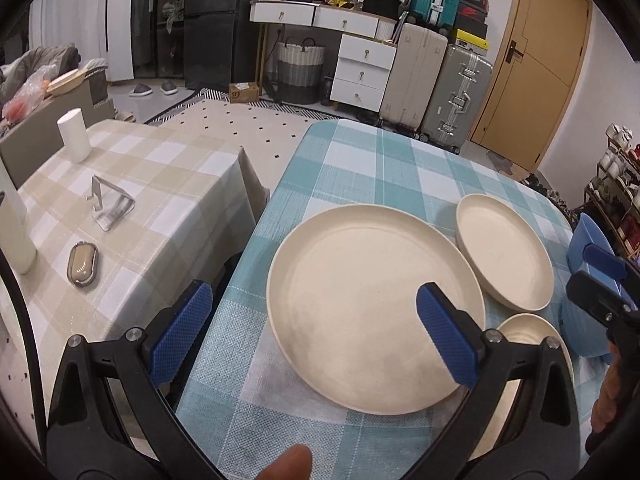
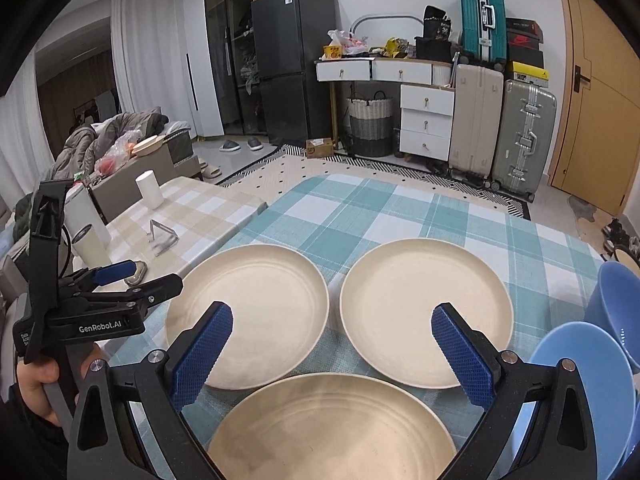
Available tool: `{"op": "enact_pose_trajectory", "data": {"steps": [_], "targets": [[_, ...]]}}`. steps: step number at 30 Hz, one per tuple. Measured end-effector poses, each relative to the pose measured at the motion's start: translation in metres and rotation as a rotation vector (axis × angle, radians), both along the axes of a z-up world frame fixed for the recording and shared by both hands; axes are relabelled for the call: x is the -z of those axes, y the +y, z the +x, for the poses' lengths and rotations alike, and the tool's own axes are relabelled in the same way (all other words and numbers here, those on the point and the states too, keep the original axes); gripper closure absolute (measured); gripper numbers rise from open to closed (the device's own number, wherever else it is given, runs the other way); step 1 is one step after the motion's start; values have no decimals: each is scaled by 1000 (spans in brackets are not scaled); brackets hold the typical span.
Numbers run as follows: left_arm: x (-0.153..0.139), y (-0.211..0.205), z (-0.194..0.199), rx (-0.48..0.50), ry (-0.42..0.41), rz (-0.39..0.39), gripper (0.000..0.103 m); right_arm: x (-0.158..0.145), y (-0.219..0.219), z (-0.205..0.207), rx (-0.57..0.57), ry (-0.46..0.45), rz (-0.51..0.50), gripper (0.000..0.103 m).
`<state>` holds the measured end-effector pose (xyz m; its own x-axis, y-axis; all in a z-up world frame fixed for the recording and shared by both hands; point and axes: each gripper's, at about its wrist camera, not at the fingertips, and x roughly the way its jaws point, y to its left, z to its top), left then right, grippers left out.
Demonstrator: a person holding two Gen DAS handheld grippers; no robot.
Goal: Organize plates and bowls
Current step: 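Move both grippers toward the rim of the large cream plate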
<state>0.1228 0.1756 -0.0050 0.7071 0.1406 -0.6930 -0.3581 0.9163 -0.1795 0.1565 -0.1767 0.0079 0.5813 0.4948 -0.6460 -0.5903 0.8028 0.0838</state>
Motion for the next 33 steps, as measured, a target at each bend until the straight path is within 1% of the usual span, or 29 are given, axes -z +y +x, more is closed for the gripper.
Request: {"op": "enact_pose_trajectory", "data": {"steps": [3, 6, 9, 12, 15, 16, 18, 20, 22, 24, 26, 28, 30, 32, 33], "targets": [[11, 3, 6, 10, 33, -3, 1, 11, 10, 9, -5, 32, -13, 4], [19, 5, 9, -10, 49, 2, 1, 22, 17, 16, -11, 53, -28, 5], [25, 8, 11, -3, 56, -5, 1, 32, 22, 23, -13, 74, -30, 15], [30, 6, 15, -13, 87, 33, 1, 41, 26, 29, -18, 99, -29, 18], [33, 4, 16, -6, 86, 69, 1, 49, 31, 33, -26, 117, -38, 22], [34, 4, 17, -1, 94, 64, 1, 53, 33, 35, -29, 129, -40, 23], [38, 8, 18, 12, 100, 15, 1, 58, 35, 39, -38, 150, -40, 29], [44, 13, 20, -2, 125, -31, 1, 63, 39, 41, -46, 162, -41, 33], [47, 17, 19, -13, 135, -48, 1, 67, 42, 43, -51, 175, -44, 38], [52, 22, 20, -27, 145, -70, 1, 72, 45, 46, -53, 187, -49, 39], [55, 26, 20, -19, 148, -95, 1, 76, 49, 48, -53, 198, -57, 41], [57, 27, 19, -13, 147, -99, 9, 79, 52, 50, -52, 206, -65, 45], [57, 27, 18, -7, 146, -99, 13, 80, 54, 52, -48, 198, -74, 45], [58, 26, 18, 1, 146, -101, 17, 79, 55, 53, -26, 194, -84, 49], [59, 26, 19, 6, 148, -101, 20, 77, 56, 51, -27, 184, -86, 49]]}}
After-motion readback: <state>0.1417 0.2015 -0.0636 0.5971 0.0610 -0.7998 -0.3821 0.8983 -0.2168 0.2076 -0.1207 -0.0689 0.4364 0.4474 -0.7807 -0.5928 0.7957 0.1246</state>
